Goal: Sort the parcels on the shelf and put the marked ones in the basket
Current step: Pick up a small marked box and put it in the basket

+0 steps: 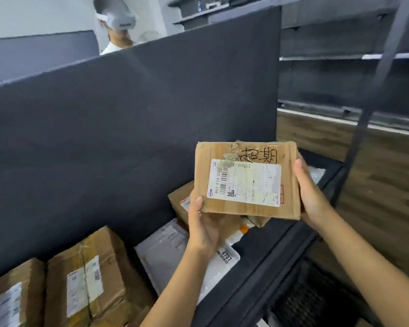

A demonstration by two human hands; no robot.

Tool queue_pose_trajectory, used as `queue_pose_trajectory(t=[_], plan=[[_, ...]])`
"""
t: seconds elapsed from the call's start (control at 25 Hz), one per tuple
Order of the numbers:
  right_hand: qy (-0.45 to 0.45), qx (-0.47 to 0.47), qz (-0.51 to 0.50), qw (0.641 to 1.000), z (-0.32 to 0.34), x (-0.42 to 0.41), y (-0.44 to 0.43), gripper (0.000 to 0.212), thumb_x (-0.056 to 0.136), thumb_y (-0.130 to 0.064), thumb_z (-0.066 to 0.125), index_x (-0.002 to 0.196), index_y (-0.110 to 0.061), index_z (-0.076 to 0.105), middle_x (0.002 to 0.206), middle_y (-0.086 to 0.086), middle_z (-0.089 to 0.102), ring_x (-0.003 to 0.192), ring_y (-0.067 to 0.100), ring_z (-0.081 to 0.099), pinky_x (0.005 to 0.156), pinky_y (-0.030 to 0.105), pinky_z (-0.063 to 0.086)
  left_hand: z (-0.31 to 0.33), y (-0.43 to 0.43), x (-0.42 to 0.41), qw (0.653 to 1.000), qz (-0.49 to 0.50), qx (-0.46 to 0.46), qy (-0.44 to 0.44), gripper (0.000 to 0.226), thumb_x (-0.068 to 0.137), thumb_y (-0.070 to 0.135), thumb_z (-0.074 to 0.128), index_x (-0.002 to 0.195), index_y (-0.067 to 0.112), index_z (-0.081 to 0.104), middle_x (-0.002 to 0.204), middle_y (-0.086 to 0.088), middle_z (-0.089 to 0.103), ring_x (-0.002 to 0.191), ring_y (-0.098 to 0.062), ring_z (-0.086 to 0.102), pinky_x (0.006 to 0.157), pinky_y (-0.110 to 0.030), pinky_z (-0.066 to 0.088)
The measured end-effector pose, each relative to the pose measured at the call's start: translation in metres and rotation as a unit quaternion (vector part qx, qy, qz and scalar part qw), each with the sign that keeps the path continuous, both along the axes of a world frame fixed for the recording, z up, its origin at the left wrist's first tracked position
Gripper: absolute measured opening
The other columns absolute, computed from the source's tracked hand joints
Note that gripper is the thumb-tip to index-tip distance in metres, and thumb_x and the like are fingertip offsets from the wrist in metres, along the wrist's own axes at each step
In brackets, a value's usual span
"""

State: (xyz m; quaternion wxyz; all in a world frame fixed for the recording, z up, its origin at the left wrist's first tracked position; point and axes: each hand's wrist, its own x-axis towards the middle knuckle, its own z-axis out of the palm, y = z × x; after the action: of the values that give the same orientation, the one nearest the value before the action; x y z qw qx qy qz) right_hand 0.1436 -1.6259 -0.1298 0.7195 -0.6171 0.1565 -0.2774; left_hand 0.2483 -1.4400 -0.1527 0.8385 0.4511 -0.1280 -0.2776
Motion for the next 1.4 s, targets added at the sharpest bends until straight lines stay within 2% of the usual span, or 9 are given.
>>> queue_pose_trajectory(t=[0.2, 0.44, 0.6, 0.76, 0.88, 1.0, 1.2, 1.32, 1.4], plan=[[-0.009, 0.049, -0.224, 0.973, -0.05, -0.127, 0.006, 0.029, 0.091, -0.048, 0.04, 0.118, -0.044, 0.047, 0.125, -0.015, 0.054, 0.106, -0.012, 0.054, 0.086, 0.015, 0.045, -0.027, -0.045, -0.055, 0.983, -0.166, 0.083, 0.009, 0.072, 0.066, 0.051, 0.058, 0.128, 0.015, 0.05, 0.124, -0.01, 0.062, 0.107, -0.026, 0.058, 0.077, -0.04, 0.055], [-0.002, 0.214, -0.375, 0.902, -0.124, -0.245, 0.021, 0.017, 0.096, -0.042, 0.042, 0.087, -0.029, 0.038, 0.1, -0.002, 0.049, 0.091, 0.011, 0.049, 0.084, 0.035, 0.042, -0.06, -0.106, -0.138, 0.942, -0.282, 0.179, -0.037, 0.055, 0.08, 0.07, 0.038, 0.104, 0.031, 0.069, 0.104, -0.001, 0.07, 0.098, -0.023, 0.061, 0.086, -0.044, 0.047], [-0.053, 0.319, -0.45, 0.833, -0.178, -0.299, 0.031, 0.018, 0.094, -0.04, 0.049, 0.102, -0.025, 0.043, 0.099, 0.002, 0.057, 0.084, 0.016, 0.054, 0.072, 0.035, 0.046, -0.097, -0.147, -0.2, 0.894, -0.354, 0.267, -0.065, 0.064, 0.087, 0.071, 0.023, 0.13, 0.035, 0.052, 0.13, -0.007, 0.061, 0.122, -0.025, 0.055, 0.099, -0.037, 0.045], [-0.075, 0.349, -0.508, 0.784, -0.223, -0.334, 0.033, 0.017, 0.08, -0.042, 0.057, 0.093, -0.033, 0.052, 0.097, -0.004, 0.064, 0.079, 0.011, 0.055, 0.064, 0.028, 0.047, -0.144, -0.172, -0.264, 0.862, -0.411, 0.289, -0.066, 0.078, 0.073, 0.077, 0.042, 0.142, 0.043, 0.027, 0.138, 0.01, 0.052, 0.125, -0.01, 0.05, 0.111, -0.043, 0.036], [-0.055, 0.377, -0.499, 0.778, -0.261, -0.35, 0.02, 0.045, 0.079, -0.043, 0.057, 0.122, -0.03, 0.054, 0.132, -0.001, 0.055, 0.118, 0.019, 0.053, 0.092, 0.046, 0.045, -0.192, -0.187, -0.301, 0.839, -0.449, 0.301, -0.059, 0.05, 0.095, 0.042, 0.048, 0.139, 0.053, 0.026, 0.142, 0.018, 0.046, 0.129, -0.009, 0.046, 0.111, -0.044, 0.035], [-0.034, 0.4, -0.501, 0.767, -0.296, -0.361, 0.01, 0.055, 0.079, -0.042, 0.057, 0.131, -0.027, 0.048, 0.146, 0.004, 0.041, 0.134, 0.027, 0.04, 0.1, 0.053, 0.037, -0.241, -0.203, -0.313, 0.818, -0.472, 0.322, -0.062, 0.057, 0.099, 0.017, 0.047, 0.142, 0.048, 0.027, 0.142, 0.017, 0.047, 0.127, -0.007, 0.047, 0.112, -0.039, 0.035], [0.098, 0.414, -0.447, 0.787, -0.37, -0.378, -0.003, 0.045, 0.086, -0.042, 0.05, 0.129, -0.032, 0.049, 0.131, -0.004, 0.057, 0.12, 0.017, 0.051, 0.1, 0.043, 0.038, -0.333, -0.226, -0.313, 0.8, -0.505, 0.318, -0.057, 0.062, 0.098, 0.008, 0.045, 0.148, 0.036, 0.02, 0.138, 0.02, 0.045, 0.122, 0.004, 0.046, 0.092, -0.011, 0.044], [0.175, 0.399, -0.44, 0.785, -0.419, -0.383, -0.012, 0.02, 0.097, -0.017, 0.043, 0.113, -0.02, 0.055, 0.107, -0.008, 0.062, 0.096, 0.005, 0.057, 0.082, 0.019, 0.045, -0.39, -0.227, -0.306, 0.79, -0.507, 0.341, -0.051, 0.065, 0.098, 0.0, 0.043, 0.15, 0.027, 0.015, 0.145, 0.012, 0.037, 0.128, -0.004, 0.039, 0.09, -0.006, 0.042], [0.225, 0.385, -0.408, 0.797, -0.454, -0.38, -0.018, 0.017, 0.098, -0.013, 0.041, 0.108, -0.016, 0.054, 0.11, 0.002, 0.062, 0.103, 0.013, 0.058, 0.084, 0.022, 0.045, -0.431, -0.227, -0.299, 0.782, -0.512, 0.35, -0.056, 0.064, 0.097, -0.003, 0.042, 0.15, 0.022, 0.015, 0.151, 0.004, 0.032, 0.133, -0.009, 0.035, 0.101, -0.014, 0.041]])
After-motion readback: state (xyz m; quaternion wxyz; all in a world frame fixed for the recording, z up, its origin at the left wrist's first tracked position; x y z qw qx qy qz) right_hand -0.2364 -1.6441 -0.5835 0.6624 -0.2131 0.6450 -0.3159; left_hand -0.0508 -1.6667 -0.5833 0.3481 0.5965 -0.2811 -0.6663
